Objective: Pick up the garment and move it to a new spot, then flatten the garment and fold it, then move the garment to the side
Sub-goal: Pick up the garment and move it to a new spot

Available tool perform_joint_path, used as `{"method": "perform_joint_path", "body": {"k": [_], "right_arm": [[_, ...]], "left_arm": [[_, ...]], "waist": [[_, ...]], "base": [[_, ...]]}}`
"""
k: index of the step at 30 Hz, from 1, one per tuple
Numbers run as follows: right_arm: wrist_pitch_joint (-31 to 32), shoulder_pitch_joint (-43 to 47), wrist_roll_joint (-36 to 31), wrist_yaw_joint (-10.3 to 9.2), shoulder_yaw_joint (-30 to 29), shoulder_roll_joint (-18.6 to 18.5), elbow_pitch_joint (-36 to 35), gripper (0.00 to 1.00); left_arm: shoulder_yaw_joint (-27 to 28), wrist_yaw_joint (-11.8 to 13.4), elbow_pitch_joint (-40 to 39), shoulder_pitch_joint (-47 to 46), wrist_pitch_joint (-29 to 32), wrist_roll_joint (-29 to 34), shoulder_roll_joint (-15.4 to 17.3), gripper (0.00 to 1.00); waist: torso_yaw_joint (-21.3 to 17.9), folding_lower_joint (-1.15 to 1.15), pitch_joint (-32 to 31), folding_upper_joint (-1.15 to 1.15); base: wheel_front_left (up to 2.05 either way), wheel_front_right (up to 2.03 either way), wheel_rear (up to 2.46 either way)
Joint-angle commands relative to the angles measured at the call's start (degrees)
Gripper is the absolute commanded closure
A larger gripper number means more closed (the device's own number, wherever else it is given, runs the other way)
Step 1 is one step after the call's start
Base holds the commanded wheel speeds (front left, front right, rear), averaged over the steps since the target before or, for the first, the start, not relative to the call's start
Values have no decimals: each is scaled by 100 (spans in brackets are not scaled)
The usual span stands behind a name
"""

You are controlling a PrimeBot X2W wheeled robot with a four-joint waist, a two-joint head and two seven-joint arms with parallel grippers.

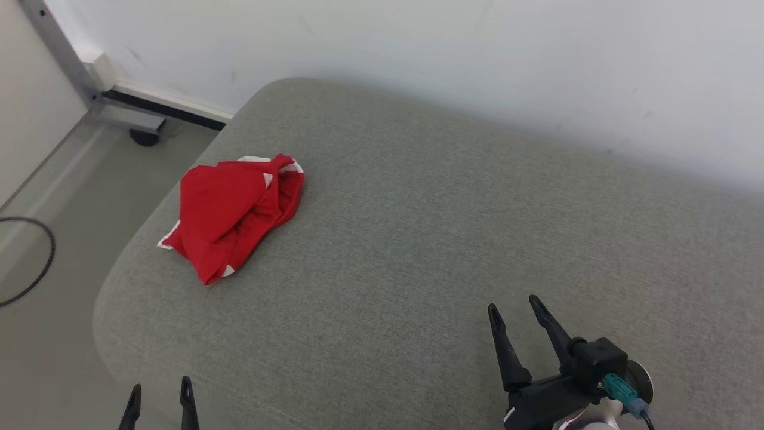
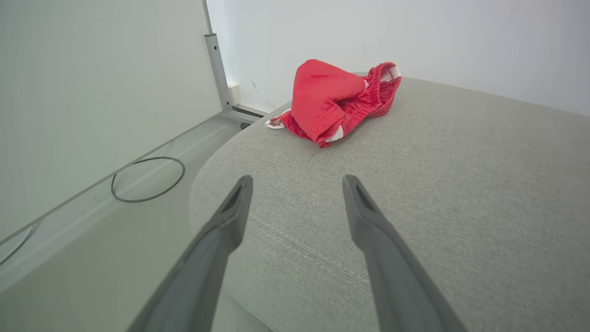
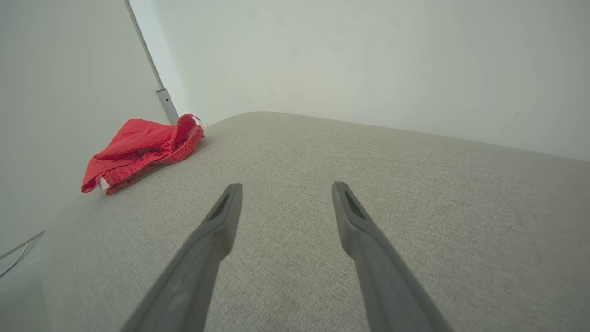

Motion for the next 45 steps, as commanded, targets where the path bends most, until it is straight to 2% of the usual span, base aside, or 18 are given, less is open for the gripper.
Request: {"method": "perform_joint_path", "body": {"k": [1, 8, 16, 19, 23, 30, 39, 45], "right_arm": [[2, -70, -13, -17, 36, 1, 9, 0], [2, -115, -91, -17, 123, 0, 33, 0], [2, -258, -332, -17, 100, 2, -67, 0], [2, -329, -393, -17, 30, -2, -136, 0], [2, -582, -579, -16, 155, 4, -311, 0], [2, -884, -601, -16, 202, -35, -589, 0], [2, -1049, -663, -16, 277, -172, -797, 0], [2, -989, -714, -16, 186, -315, -858, 0]], "left_arm": [[49, 16, -8, 60, -16, -15, -8, 0], [285, -11, 6, 77, -16, -44, -8, 0], [396, -12, 84, -264, -16, -132, -5, 0], [507, -123, 206, -565, -16, -163, 8, 0], [649, -284, 416, -1154, -15, -78, 274, 0], [683, -376, 911, -2179, -15, -31, 676, 0], [468, -422, 2017, -2857, -16, -215, 1040, 0], [319, -421, 2885, -3224, -16, -584, 1208, 0]], "waist": [[378, 0, 85, 0], [322, 0, 133, 0], [-20, 0, 496, 0], [-145, 0, 687, 0], [-375, 0, 1106, 0], [-671, 0, 1696, 0], [-907, 0, 1976, 0], [-979, 0, 2067, 0]], "base": [[0, 0, 0], [0, 0, 0], [0, 0, 0], [0, 0, 0], [0, 0, 0], [0, 0, 0], [0, 0, 0], [0, 0, 0]]}}
